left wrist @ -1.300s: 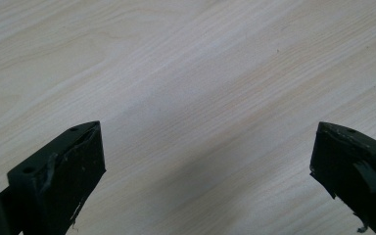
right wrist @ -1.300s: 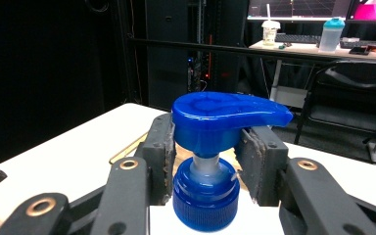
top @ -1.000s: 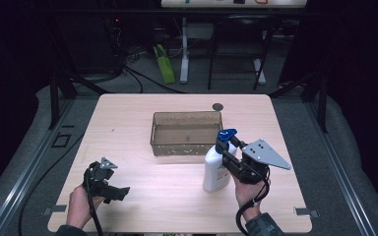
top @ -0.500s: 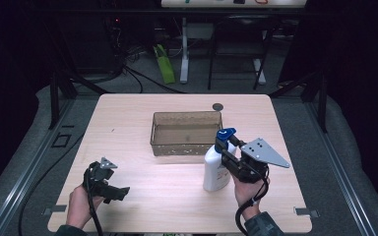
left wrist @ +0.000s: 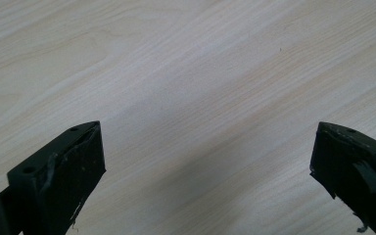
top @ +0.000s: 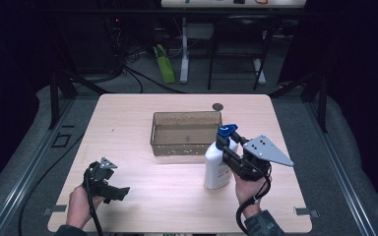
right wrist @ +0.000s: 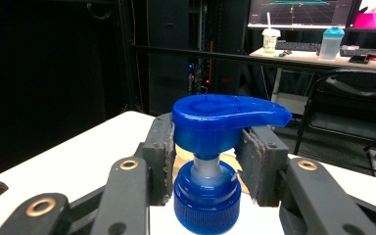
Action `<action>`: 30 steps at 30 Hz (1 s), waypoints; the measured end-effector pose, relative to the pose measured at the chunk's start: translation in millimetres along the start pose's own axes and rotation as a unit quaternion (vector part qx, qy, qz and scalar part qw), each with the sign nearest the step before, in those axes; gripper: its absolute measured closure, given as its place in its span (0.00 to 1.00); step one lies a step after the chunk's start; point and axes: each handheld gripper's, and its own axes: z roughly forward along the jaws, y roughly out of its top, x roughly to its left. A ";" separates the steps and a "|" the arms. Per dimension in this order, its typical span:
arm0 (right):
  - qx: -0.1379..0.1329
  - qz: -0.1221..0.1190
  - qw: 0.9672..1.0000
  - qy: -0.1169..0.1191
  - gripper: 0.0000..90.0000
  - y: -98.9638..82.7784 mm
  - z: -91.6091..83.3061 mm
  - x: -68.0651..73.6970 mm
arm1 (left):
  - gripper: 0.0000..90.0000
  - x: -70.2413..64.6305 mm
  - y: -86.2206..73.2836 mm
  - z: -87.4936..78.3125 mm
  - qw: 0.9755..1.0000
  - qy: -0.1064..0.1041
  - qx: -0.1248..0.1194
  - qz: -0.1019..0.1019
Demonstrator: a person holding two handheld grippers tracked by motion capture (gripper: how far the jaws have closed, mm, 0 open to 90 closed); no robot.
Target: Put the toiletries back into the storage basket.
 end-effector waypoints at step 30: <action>-0.012 -0.006 1.000 -0.002 0.66 24.4 4.5 -5.1 | 0.00 0.9 -0.1 0.1 1.000 0.000 -0.002 -0.001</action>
